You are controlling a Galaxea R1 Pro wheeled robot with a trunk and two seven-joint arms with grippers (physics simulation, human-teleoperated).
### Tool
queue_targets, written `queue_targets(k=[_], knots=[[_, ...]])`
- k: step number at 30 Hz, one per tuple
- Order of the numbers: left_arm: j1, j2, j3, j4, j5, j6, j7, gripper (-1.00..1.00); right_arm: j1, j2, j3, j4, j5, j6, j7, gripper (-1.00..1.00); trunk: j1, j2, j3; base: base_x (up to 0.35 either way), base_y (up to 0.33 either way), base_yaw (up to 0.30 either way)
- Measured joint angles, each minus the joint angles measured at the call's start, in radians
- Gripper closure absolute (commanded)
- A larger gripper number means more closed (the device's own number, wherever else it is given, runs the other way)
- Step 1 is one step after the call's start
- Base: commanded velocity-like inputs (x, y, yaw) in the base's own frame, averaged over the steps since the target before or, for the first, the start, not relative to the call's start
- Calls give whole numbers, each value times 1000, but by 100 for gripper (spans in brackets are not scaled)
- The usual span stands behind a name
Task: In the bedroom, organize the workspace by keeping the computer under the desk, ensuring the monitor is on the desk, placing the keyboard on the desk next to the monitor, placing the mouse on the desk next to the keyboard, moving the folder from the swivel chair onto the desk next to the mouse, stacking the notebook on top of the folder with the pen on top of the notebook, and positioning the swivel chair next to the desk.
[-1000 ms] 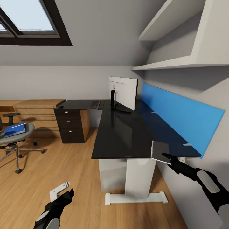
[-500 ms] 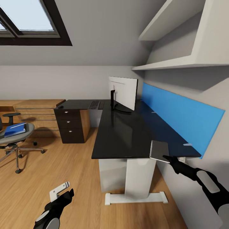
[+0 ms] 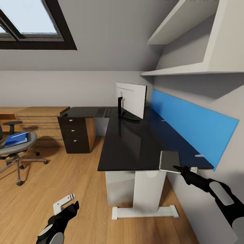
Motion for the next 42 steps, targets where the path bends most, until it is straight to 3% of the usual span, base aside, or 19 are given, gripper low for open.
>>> queue_targets(k=[6, 13, 17, 22, 29, 33, 38, 42], knots=[[0, -1, -1, 3, -1, 0, -1, -100, 0, 5, 16, -42, 0, 1, 16, 100, -23, 42, 19, 0, 0, 0], [0, -2, -2, 6, -1, 0, -3, -100, 0, 38, 15, -104, -1, 5, 21, 100, -50, 91, 41, 0, 0, 0], [0, -2, -2, 6, -2, 0, -4, -100, 0, 43, 15, -109, 0, 5, 22, 100, -65, 119, 53, 0, 0, 0], [1, -2, -2, 8, -1, 1, -4, -100, 0, 45, 18, -111, 2, 5, 22, 100, -65, 119, 53, 0, 0, 20], [1, -1, -30, 18, -3, -1, -5, -100, 0, 48, 70, -127, 1, 4, 22, 100, -65, 119, 53, 0, 42, 209], [1, 0, -50, 19, -4, -1, -4, -100, 0, 49, 124, -149, 2, 1, 23, 100, -65, 119, 53, 0, 237, 266], [1, 0, -57, 20, -3, -1, -4, -100, 0, 71, 184, -175, 5, -1, 24, 100, -65, 119, 53, 0, 285, 273], [0, -1, -65, 21, -3, -1, -2, -100, 1, 90, 206, -186, 37, -3, 23, 100, -65, 119, 53, 0, 320, 128]])
